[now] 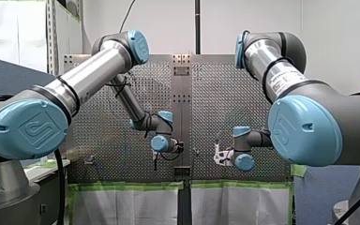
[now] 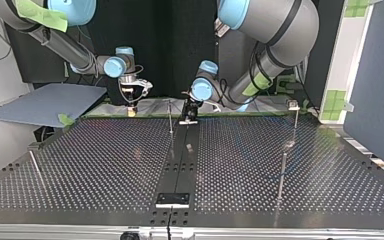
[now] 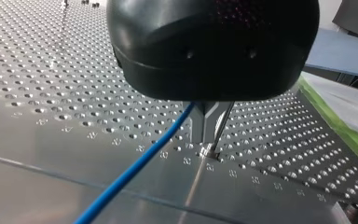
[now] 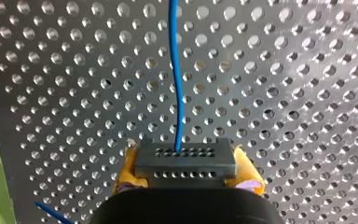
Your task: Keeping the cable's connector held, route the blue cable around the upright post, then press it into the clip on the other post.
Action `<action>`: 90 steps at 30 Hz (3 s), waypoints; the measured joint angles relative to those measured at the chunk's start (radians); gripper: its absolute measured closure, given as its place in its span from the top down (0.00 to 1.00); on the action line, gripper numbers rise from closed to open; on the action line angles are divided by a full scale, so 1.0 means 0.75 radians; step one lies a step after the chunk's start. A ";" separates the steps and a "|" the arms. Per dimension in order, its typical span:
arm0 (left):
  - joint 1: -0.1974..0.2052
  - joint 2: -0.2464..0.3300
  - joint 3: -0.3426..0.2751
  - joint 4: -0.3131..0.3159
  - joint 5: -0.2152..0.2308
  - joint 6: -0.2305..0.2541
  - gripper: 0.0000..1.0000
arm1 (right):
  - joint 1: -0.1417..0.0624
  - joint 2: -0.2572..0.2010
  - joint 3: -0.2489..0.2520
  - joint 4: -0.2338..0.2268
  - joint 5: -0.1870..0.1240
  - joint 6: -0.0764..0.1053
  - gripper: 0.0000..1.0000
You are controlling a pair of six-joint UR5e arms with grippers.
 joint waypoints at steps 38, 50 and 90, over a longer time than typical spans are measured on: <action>0.026 -0.075 0.035 -0.173 -0.007 0.168 0.00 | -0.046 0.000 -0.036 0.021 -0.039 -0.011 0.00; 0.055 -0.075 0.062 -0.157 -0.013 0.153 0.00 | -0.078 0.002 -0.058 0.019 -0.036 -0.005 0.00; 0.079 -0.073 0.085 0.003 0.046 0.116 0.59 | -0.114 0.006 -0.101 0.035 -0.039 0.001 0.00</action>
